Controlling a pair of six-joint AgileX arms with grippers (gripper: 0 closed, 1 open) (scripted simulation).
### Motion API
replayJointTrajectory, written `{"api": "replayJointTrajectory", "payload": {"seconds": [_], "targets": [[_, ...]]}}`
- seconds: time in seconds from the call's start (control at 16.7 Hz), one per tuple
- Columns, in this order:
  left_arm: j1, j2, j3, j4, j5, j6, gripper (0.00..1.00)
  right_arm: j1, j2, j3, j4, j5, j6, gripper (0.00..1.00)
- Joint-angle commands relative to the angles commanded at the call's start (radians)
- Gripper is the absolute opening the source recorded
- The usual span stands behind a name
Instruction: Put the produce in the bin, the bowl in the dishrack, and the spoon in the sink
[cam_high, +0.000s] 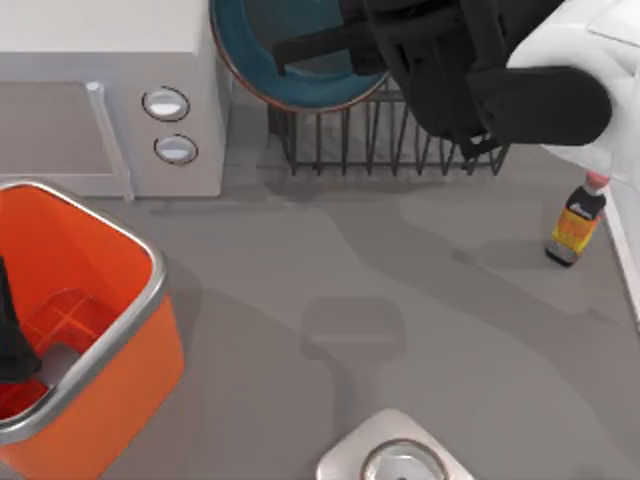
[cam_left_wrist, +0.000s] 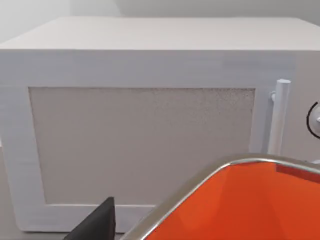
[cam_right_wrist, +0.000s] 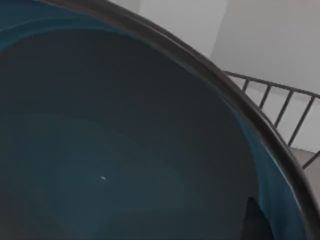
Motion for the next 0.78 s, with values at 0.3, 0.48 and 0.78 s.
{"api": "replayJointTrajectory", "payload": {"seconds": [0.3,0.48,0.78], "targets": [[0.000,0.000,0.000,0.000,0.000,0.000,1.00,0.137,-0.153,-0.055,0.311,0.273,-0.123,0.00],[0.000,0.000,0.000,0.000,0.000,0.000,1.00,0.170,-0.195,-0.066,0.373,0.334,-0.150,0.00],[0.000,0.000,0.000,0.000,0.000,0.000,1.00,0.164,-0.191,-0.063,0.374,0.331,-0.149,0.00]]}}
